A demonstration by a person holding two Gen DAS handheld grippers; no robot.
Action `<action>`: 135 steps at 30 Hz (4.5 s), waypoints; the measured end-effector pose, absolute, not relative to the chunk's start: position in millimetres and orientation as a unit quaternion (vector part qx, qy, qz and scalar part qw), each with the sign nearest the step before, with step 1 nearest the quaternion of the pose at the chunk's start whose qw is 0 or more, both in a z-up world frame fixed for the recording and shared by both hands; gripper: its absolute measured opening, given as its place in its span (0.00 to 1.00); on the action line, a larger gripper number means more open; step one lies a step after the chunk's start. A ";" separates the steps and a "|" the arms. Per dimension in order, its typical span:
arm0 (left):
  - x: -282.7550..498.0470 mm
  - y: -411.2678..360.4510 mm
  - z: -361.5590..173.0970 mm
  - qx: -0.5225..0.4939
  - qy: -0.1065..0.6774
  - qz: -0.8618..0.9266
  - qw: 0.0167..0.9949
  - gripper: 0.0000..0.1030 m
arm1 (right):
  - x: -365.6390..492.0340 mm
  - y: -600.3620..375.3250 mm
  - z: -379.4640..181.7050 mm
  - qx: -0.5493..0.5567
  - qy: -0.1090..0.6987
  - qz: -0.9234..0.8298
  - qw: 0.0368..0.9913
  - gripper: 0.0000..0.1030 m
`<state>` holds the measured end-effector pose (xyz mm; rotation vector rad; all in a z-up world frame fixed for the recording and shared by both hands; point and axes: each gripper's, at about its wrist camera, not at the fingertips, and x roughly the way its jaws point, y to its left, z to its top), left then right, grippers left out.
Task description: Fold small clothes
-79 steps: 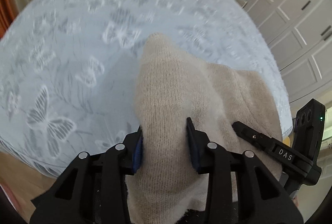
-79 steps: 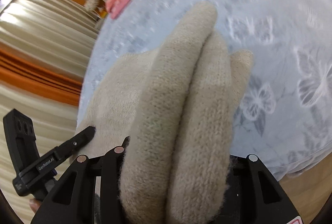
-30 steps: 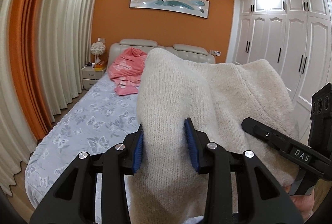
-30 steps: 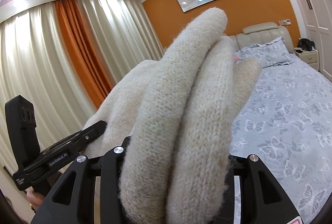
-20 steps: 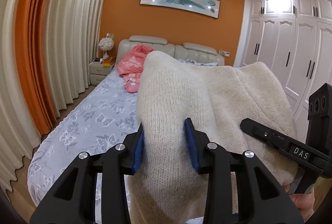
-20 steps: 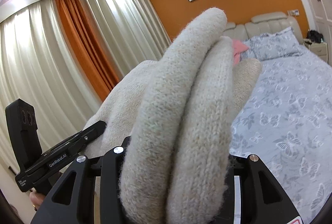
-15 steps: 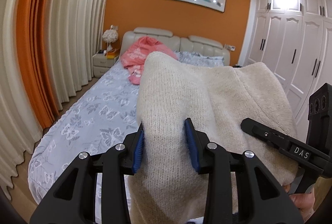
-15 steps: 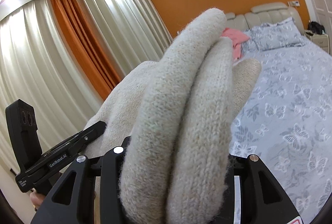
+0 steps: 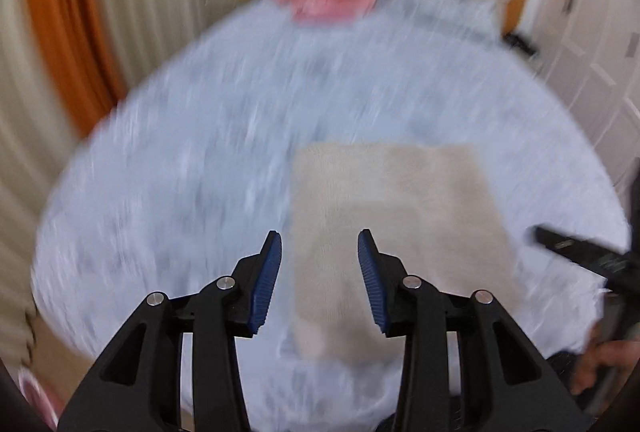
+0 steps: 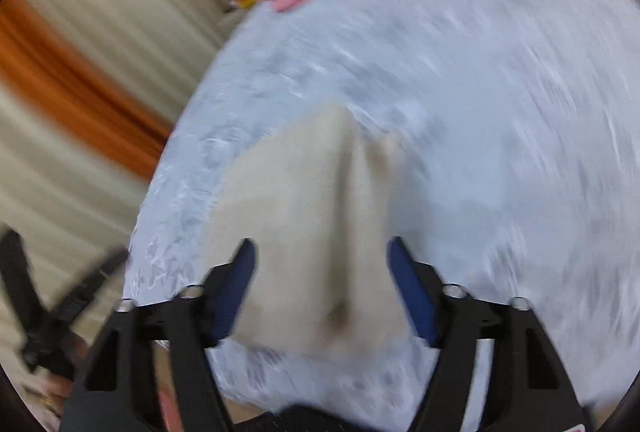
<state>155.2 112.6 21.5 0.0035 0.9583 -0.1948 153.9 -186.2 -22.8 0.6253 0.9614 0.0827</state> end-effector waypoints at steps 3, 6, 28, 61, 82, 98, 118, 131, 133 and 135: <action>140.1 126.9 3.6 -0.040 0.471 -0.091 0.876 0.36 | 138.6 -188.7 -12.8 0.260 0.451 0.032 0.853 0.61; 134.7 120.6 -1.9 -0.046 0.479 -0.095 0.872 0.49 | 152.1 -178.4 -5.5 0.227 0.467 0.042 0.854 0.81; 161.0 93.7 -50.5 -0.039 0.550 -0.151 0.821 0.36 | 146.5 -167.7 -65.9 0.301 0.510 0.066 0.803 0.32; 113.3 58.2 12.8 0.069 0.484 -0.093 0.867 0.37 | 160.7 -121.3 -90.8 0.054 0.596 0.024 0.801 0.51; 30.7 32.1 51.4 0.049 0.400 -0.057 0.913 0.93 | 39.9 -183.9 15.0 0.150 0.428 -0.001 0.891 0.94; -1.1 33.4 49.0 0.027 0.423 -0.033 0.905 0.93 | -2.0 -150.2 34.4 0.123 0.399 -0.015 0.909 0.95; -13.6 53.8 39.3 0.051 0.433 -0.039 0.899 0.95 | -5.9 -108.7 28.8 0.109 0.426 -0.022 0.898 0.95; -16.9 61.8 37.2 0.033 0.421 -0.029 0.906 0.95 | -8.2 -107.7 25.6 0.100 0.429 -0.016 0.898 0.95; -16.3 61.5 37.1 0.031 0.423 -0.033 0.905 0.95 | -8.5 -108.6 24.9 0.101 0.431 -0.015 0.897 0.95; -15.5 60.1 36.2 0.034 0.426 -0.034 0.903 0.95 | -8.0 -108.4 25.3 0.100 0.431 -0.014 0.897 0.95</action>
